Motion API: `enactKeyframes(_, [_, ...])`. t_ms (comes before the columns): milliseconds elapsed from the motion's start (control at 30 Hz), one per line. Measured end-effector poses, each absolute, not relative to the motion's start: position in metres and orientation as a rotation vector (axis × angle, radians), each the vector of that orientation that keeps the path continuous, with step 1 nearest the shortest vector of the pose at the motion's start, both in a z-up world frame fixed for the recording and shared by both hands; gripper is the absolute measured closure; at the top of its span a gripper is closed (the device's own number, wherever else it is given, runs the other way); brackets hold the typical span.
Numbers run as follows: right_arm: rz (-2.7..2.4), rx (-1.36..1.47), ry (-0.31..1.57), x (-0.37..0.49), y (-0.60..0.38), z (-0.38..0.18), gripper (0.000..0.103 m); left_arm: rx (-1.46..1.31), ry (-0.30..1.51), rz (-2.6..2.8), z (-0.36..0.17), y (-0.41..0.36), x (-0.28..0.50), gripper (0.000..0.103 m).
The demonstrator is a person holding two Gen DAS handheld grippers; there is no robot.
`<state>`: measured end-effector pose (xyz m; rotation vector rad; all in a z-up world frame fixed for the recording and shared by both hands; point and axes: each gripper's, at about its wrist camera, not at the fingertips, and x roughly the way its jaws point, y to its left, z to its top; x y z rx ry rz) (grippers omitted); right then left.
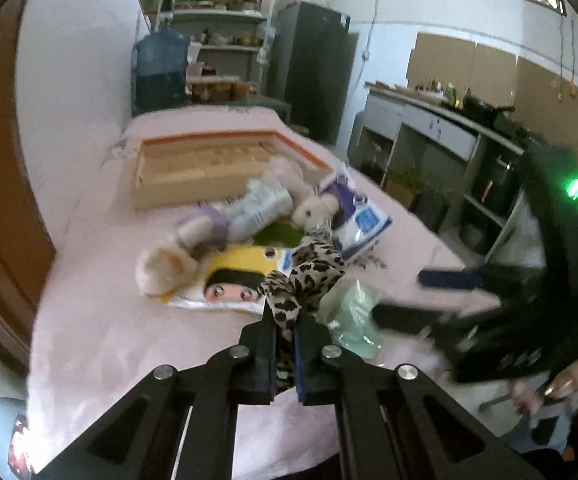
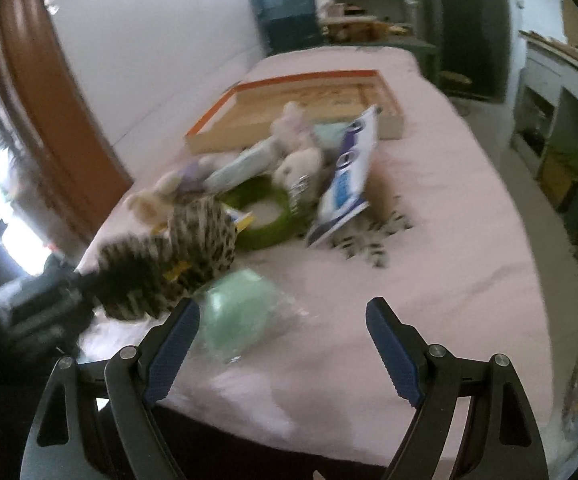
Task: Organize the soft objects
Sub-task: 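Grasp the leopard-print pouch with the left gripper while the right gripper grasps the bagged green ball, then carry the leopard pouch and green ball into the tray and release both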
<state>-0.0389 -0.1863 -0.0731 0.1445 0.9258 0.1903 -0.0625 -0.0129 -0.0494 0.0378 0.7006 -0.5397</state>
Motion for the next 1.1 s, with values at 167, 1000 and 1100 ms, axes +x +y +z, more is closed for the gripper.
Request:
enactKeyframes(167, [0.234, 0.124, 0.959, -0.028, -0.167, -0.083, 0.017, 0.013, 0.615, -0.513, -0.019, 0.003, -0.07, 0.097])
enactKeyframes(1000, [0.268, 0.055, 0.797, 0.001, -0.186, -0.004, 0.057, 0.031, 0.529, -0.338, 0.031, 0.003, -0.006, 0.097])
enactKeyframes(1100, [0.259, 0.048, 0.765, 0.022, -0.194, 0.008, 0.057, 0.039, 0.522, -0.318, 0.038, 0.0, 0.014, 0.096])
